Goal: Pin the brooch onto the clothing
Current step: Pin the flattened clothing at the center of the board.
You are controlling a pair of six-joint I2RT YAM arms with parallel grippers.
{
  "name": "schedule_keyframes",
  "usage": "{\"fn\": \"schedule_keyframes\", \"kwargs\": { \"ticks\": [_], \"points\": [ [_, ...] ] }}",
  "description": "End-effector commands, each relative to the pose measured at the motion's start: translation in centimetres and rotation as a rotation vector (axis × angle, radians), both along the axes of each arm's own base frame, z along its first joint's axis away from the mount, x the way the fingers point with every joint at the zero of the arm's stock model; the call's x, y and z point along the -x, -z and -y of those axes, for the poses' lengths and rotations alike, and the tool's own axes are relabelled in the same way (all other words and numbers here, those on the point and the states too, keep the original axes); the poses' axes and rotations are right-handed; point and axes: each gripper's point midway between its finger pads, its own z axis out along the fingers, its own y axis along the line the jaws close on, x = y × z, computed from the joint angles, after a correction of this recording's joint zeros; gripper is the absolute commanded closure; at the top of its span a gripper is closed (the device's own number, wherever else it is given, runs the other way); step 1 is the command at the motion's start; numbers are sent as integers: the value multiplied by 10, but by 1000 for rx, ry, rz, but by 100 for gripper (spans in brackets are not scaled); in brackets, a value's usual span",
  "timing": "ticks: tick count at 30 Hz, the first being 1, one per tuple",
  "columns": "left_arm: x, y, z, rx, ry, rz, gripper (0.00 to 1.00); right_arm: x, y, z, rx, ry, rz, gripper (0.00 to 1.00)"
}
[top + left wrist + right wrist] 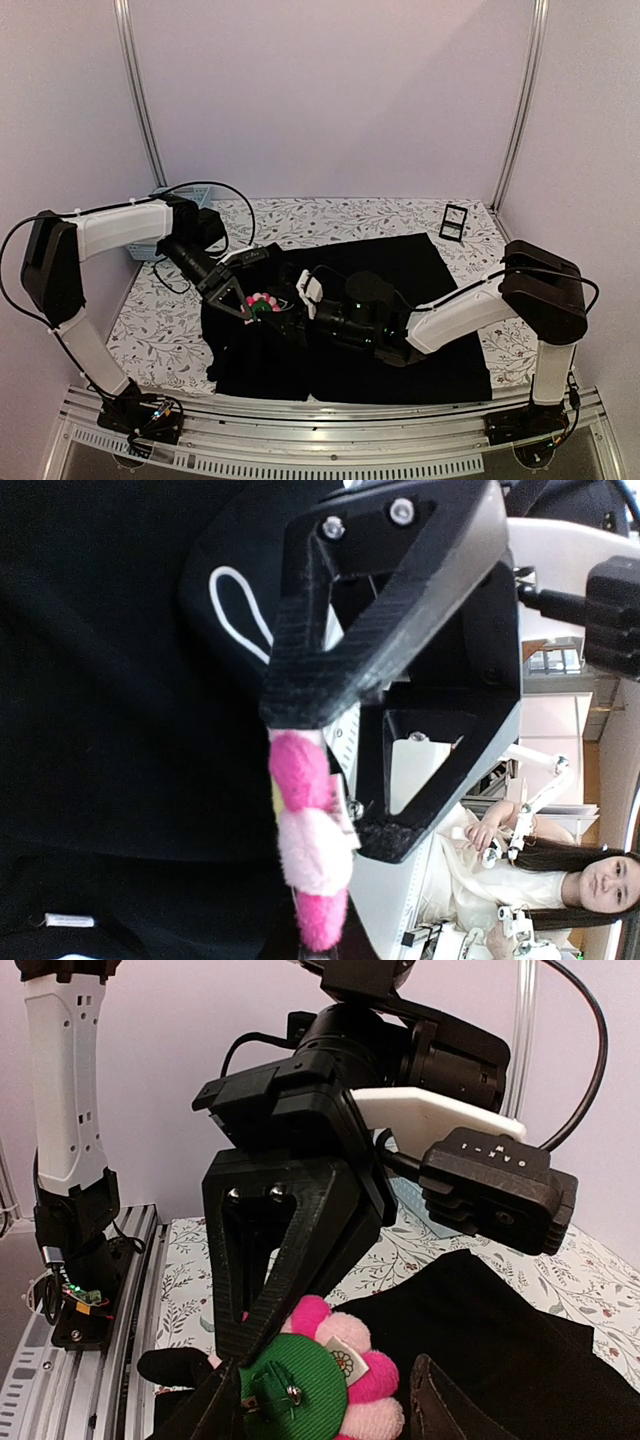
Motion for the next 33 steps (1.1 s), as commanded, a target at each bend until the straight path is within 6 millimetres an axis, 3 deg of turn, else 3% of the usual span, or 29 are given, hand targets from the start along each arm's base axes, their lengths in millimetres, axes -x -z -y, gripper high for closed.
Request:
{"fn": "schedule_keyframes", "kwargs": {
  "ticks": [1, 13, 33],
  "points": [
    [9, -23, -2, 34, -1, -15, 100, -6, 18, 2, 42, -21, -92, 44],
    [14, -20, 4, 42, 31, -15, 100, -14, 22, 3, 15, -90, -149, 43],
    [17, -18, 11, 51, 54, -25, 100, -7, 19, -9, -2, -207, -152, 44]
  ]
}}
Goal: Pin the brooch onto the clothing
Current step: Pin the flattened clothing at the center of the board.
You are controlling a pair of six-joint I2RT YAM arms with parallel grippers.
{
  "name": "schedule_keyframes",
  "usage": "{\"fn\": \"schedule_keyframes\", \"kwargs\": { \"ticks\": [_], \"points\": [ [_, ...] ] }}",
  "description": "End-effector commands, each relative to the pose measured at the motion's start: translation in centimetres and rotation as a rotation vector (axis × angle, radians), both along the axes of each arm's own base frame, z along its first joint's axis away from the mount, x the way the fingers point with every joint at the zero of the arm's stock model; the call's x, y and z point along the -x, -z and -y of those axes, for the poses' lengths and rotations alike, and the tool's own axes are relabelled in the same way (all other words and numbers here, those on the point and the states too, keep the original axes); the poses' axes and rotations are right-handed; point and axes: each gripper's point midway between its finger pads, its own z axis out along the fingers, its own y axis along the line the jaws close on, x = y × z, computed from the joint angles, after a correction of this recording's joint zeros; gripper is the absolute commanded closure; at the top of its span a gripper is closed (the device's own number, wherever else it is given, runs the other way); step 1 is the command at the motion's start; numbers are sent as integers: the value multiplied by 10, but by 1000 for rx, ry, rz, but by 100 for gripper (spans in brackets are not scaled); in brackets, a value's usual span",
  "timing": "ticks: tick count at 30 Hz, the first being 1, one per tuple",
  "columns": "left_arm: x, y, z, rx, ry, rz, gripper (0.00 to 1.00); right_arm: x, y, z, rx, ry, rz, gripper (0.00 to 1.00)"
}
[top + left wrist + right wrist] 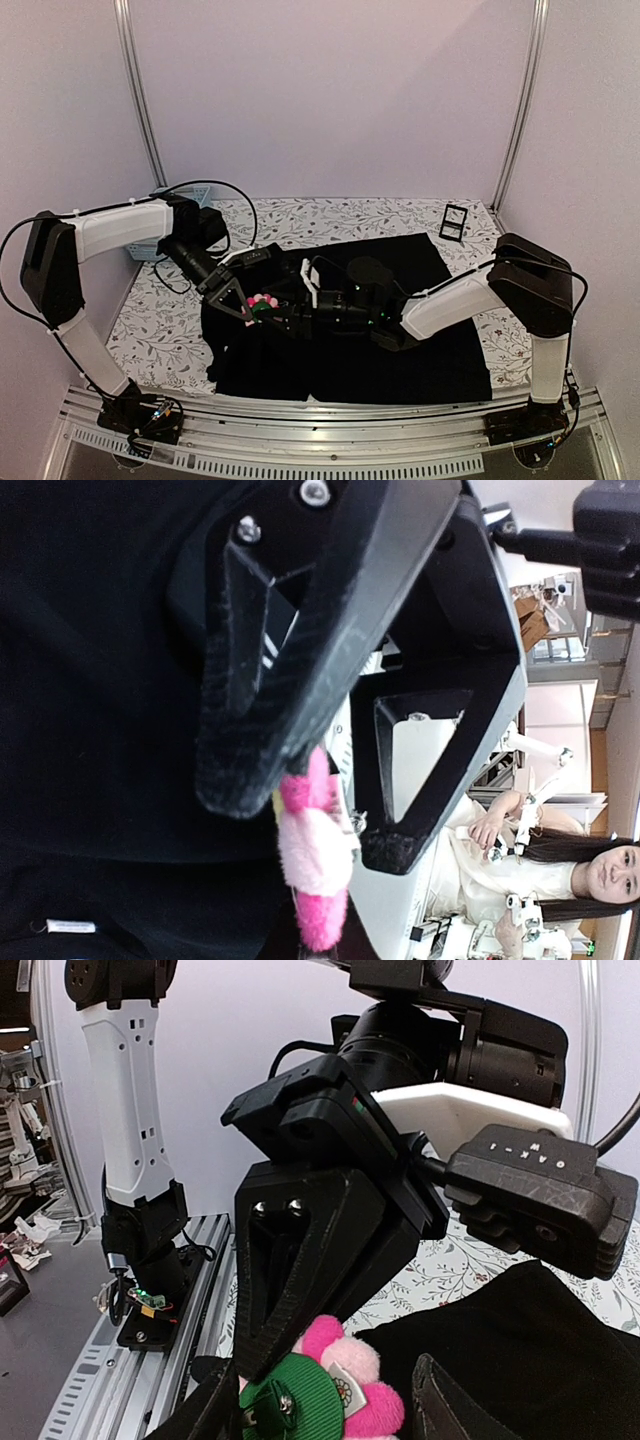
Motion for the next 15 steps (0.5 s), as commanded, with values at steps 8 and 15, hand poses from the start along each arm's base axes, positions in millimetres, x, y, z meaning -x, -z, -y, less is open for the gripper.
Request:
{"fn": "schedule_keyframes", "kwargs": {
  "ticks": [8, 15],
  "points": [
    [15, -22, 7, 63, 29, -48, 100, -11, 28, -2, 69, 14, -65, 46],
    [16, -26, 7, 77, 39, -38, 100, -14, 33, -1, 73, -1, -112, 58]
  ]
}}
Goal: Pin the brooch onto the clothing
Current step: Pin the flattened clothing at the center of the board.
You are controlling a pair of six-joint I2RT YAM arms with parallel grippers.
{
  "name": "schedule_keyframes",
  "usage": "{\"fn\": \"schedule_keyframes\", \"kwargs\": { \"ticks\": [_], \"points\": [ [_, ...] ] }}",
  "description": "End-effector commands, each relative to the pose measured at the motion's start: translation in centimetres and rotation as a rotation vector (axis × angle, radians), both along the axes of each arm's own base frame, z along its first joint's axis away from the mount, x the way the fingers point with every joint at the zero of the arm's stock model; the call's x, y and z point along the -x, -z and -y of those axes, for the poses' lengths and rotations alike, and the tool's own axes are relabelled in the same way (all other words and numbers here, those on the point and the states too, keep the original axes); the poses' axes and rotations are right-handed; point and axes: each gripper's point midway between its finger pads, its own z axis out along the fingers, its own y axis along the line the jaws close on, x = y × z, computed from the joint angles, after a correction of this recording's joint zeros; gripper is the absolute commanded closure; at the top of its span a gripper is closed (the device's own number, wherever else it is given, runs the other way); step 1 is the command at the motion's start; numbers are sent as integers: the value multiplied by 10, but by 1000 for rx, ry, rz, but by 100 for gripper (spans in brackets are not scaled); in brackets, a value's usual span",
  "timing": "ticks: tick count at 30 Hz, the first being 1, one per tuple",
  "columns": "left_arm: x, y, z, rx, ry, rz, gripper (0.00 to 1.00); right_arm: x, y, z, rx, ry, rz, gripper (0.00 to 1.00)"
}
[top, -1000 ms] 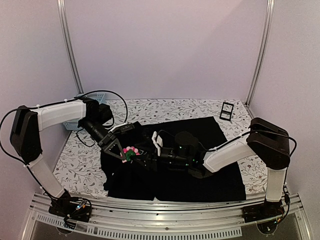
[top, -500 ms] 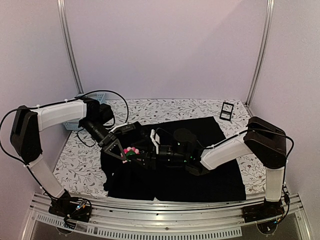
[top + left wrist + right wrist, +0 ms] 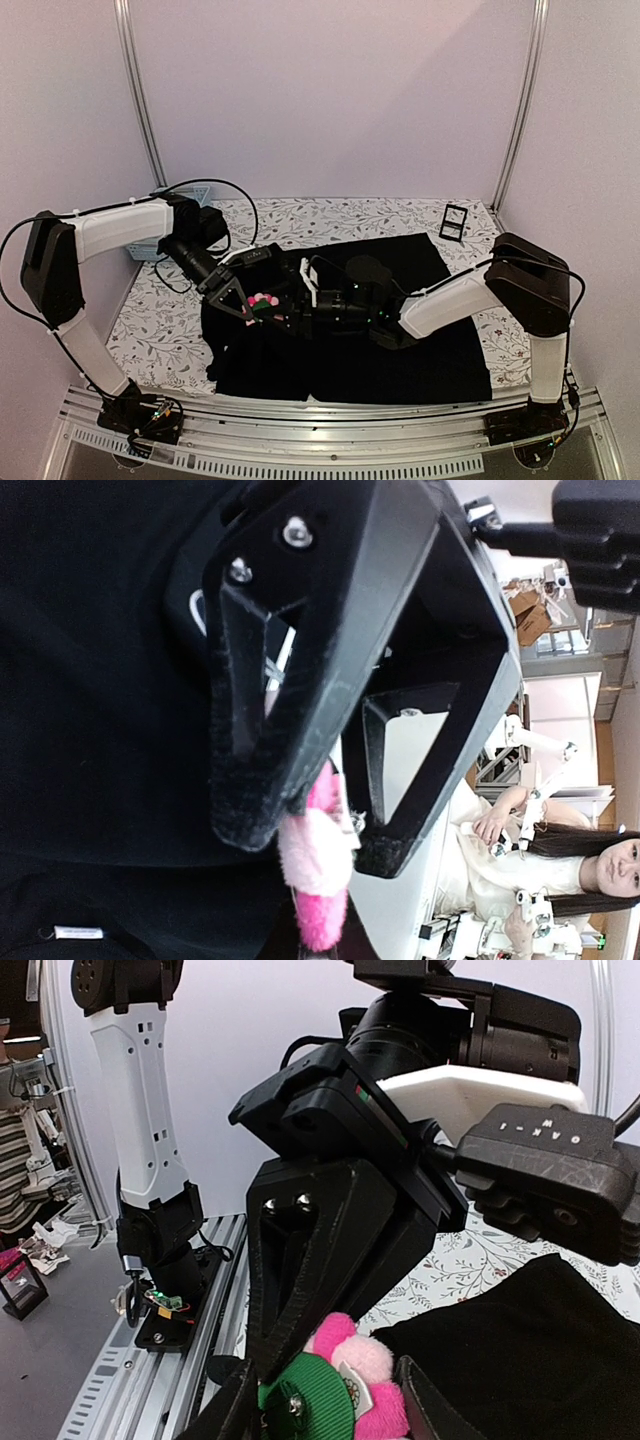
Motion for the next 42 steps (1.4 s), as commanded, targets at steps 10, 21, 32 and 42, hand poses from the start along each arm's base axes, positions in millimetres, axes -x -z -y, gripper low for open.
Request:
{"fn": "schedule_keyframes", "kwargs": {
  "ticks": [10, 21, 32, 42],
  "points": [
    [13, -19, 6, 43, 21, -61, 100, -9, 31, -1, 79, -17, -80, 78],
    [10, -17, 7, 34, 12, -49, 100, -6, 31, -3, 89, -40, -79, 84],
    [8, -13, 7, 18, 4, -63, 98, -2, 33, -4, 99, -63, -87, 96],
    [5, -12, 7, 13, -2, -62, 91, -2, 34, -4, 100, -63, -88, 100]
  ]
}}
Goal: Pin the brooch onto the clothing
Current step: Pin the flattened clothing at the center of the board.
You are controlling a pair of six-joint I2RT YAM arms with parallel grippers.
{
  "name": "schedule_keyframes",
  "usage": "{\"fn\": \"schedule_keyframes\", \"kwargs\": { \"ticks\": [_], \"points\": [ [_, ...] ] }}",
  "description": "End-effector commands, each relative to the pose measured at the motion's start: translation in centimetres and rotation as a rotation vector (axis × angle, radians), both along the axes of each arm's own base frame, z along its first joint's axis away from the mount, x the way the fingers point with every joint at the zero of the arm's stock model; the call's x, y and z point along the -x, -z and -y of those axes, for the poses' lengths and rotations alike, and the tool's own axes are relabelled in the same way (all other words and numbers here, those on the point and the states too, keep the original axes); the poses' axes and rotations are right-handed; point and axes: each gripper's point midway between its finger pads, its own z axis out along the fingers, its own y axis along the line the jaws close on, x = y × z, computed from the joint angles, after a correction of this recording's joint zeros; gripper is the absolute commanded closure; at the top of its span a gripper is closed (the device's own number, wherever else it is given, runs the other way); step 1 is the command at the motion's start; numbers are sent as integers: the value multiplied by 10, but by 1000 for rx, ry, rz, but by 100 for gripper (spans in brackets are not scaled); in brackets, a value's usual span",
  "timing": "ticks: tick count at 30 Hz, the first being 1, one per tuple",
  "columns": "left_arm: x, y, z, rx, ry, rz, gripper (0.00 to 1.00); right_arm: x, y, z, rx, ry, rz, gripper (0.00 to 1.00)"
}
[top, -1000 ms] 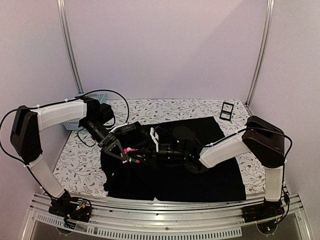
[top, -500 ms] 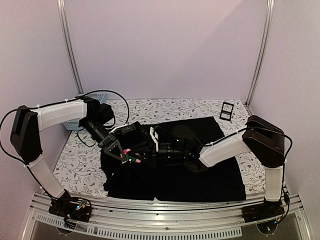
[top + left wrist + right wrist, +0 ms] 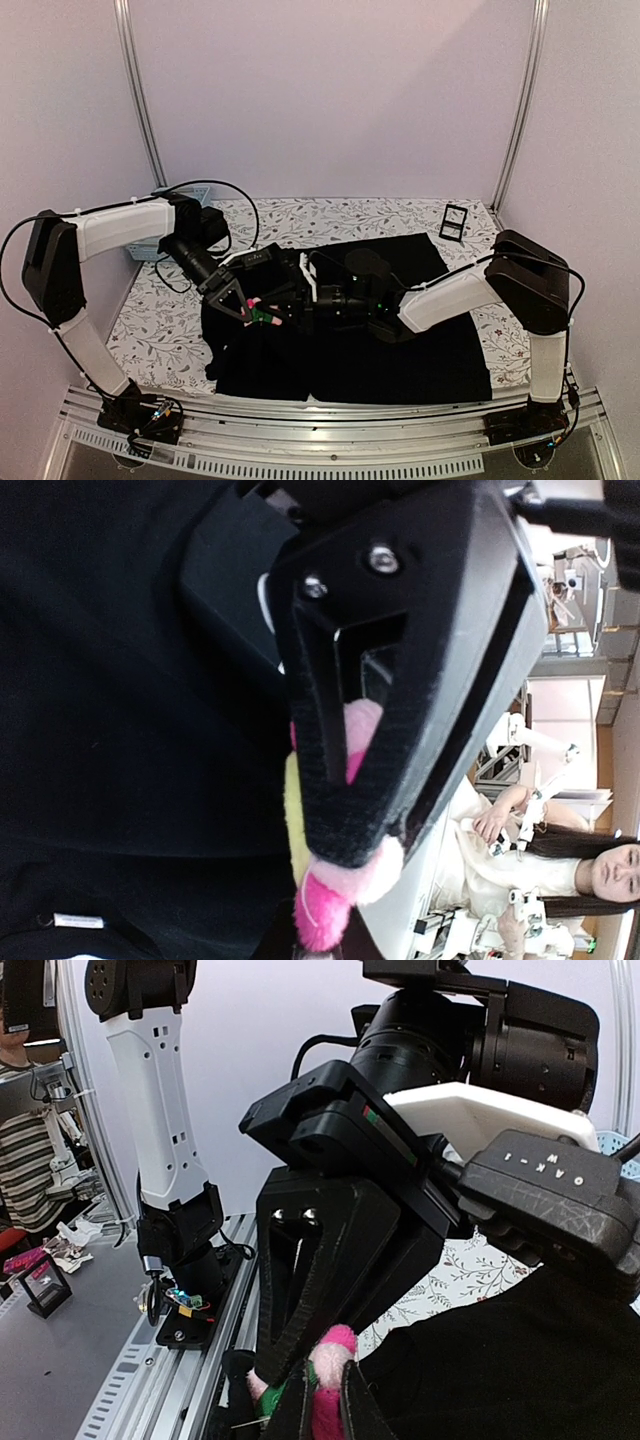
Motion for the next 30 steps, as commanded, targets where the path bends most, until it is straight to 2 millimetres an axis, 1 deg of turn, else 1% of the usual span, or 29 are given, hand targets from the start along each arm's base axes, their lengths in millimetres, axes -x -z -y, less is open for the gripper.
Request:
{"fn": "schedule_keyframes", "kwargs": {
  "ticks": [1, 4, 7, 9, 11, 13, 14, 15, 18, 20, 22, 23, 24, 26, 28, 30],
  "points": [
    [5, -15, 10, 54, -2, -51, 89, -5, 35, -2, 94, 13, -44, 100],
    [4, -14, 9, 50, -2, -48, 81, -5, 35, -2, 93, 15, -40, 100],
    [5, -14, 8, 47, 0, -37, 71, -6, 35, -1, 91, 24, -35, 100],
    [6, -14, 7, 42, 5, -28, 64, -8, 34, 0, 90, 39, -33, 100],
    [6, -13, 5, 34, 6, -11, 54, -9, 33, 2, 88, 50, -31, 100],
    [3, -11, 2, 23, 0, 7, 47, -12, 32, 2, 88, 67, -28, 100],
    [1, -10, 0, 13, -11, 17, 44, -14, 31, 2, 88, 78, -28, 100],
    [-3, -9, -3, 0, -29, 26, 38, -16, 31, 2, 90, 92, -26, 100],
    [-23, -8, -17, -60, -104, 102, 33, -25, 27, 2, 102, 140, -24, 100],
    [-42, -11, -33, -132, -156, 208, 29, -30, 23, 3, 104, 167, -9, 100],
    [-57, -22, -48, -190, -181, 345, 26, -33, 19, 3, 105, 188, 1, 100],
    [-61, -34, -54, -201, -181, 425, 25, -35, 18, 3, 107, 195, 4, 100],
    [-64, -41, -60, -214, -163, 487, 25, -36, 17, 3, 108, 204, 6, 100],
    [-70, -63, -67, -213, -178, 577, 25, -39, 9, 5, 98, 219, 18, 100],
    [-72, -91, -65, -113, -257, 604, 25, -40, 1, 6, 90, 230, 38, 100],
    [-71, -107, -52, 4, -328, 603, 19, -40, -11, 9, 73, 244, 74, 100]
  ]
}}
